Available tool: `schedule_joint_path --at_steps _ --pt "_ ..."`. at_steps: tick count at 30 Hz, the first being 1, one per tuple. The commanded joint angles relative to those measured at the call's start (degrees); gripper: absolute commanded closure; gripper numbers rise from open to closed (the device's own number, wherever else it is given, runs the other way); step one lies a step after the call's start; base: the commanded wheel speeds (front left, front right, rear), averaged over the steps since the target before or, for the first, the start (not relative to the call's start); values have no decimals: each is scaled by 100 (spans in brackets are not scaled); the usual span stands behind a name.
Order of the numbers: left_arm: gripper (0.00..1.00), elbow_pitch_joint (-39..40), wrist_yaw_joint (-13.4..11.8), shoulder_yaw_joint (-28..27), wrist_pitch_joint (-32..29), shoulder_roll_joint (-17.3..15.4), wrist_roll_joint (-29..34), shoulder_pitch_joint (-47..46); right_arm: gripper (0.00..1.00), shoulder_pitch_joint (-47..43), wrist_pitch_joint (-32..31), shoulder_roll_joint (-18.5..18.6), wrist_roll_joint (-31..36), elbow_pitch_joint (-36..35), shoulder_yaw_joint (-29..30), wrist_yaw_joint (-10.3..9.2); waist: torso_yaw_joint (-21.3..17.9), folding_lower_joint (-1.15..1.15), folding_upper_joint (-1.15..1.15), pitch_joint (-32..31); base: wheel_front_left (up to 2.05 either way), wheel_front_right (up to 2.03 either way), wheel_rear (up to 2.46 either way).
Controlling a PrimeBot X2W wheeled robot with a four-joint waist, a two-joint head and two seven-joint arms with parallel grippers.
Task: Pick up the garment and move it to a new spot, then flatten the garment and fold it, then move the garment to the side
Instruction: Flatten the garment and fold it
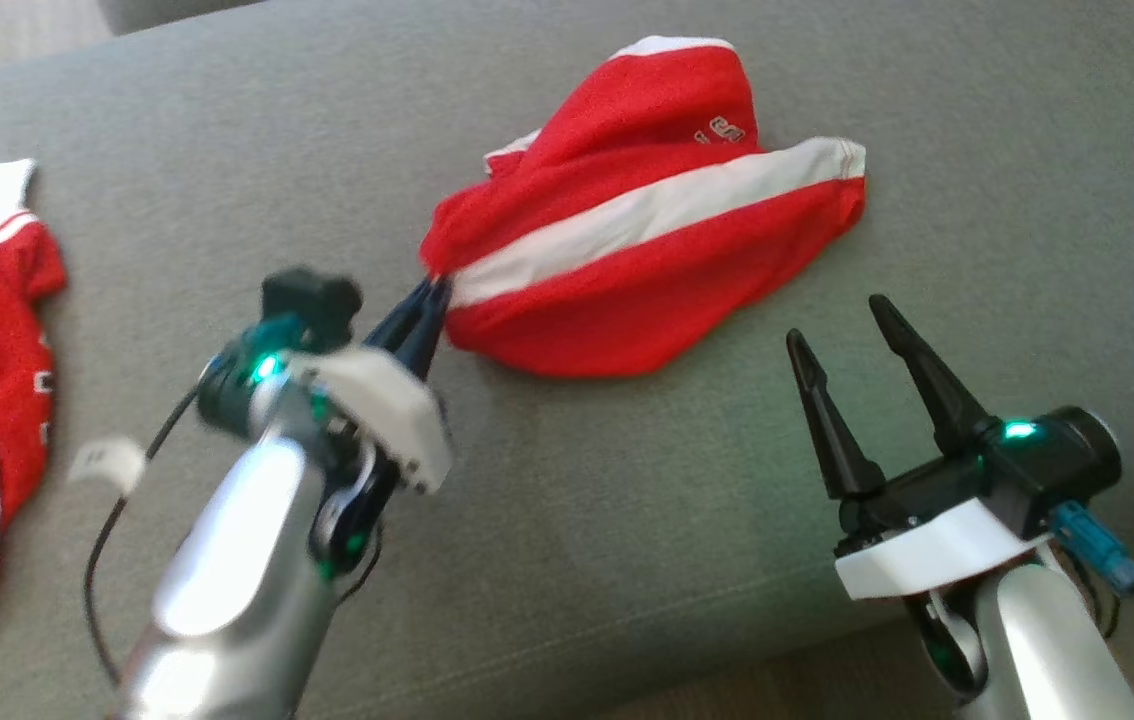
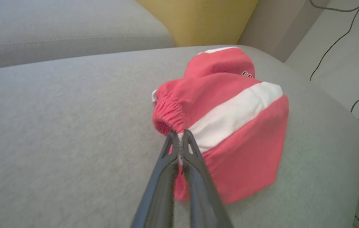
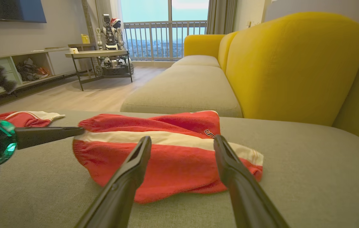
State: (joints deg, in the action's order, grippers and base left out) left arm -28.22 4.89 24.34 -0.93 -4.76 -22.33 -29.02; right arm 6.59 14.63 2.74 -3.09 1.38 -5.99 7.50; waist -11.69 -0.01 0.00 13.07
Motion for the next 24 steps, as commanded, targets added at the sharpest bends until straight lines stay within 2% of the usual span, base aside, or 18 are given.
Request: schedule_joint_path --at_steps 1,3,7,13,16,24 --pt "100 370 -62 -236 -57 -257 -25 42 0 166 37 14 -50 -111 -115 -1 130 1 0 -90 0 0 0" --pt "100 767 -105 -251 -210 -437 -47 360 0 203 37 14 -123 106 -76 -1 239 1 0 -124 0 0 0" --pt "100 1450 -188 -310 -508 -722 -138 888 0 451 37 14 -674 733 168 -1 459 1 0 -152 0 0 0" --pt "100 1984 -301 -340 -715 -882 -221 1294 0 1305 -86 14 -773 1986 355 -1 724 1 0 -158 0 0 0" --pt "100 2066 -361 -311 -721 -891 -203 1371 0 1940 -658 14 -686 2679 437 -1 837 1 0 -136 0 0 0" --pt "100 2074 -422 -263 -714 -914 -162 1366 0 2801 -1825 237 -663 3499 519 -1 956 1 0 -63 0 0 0"
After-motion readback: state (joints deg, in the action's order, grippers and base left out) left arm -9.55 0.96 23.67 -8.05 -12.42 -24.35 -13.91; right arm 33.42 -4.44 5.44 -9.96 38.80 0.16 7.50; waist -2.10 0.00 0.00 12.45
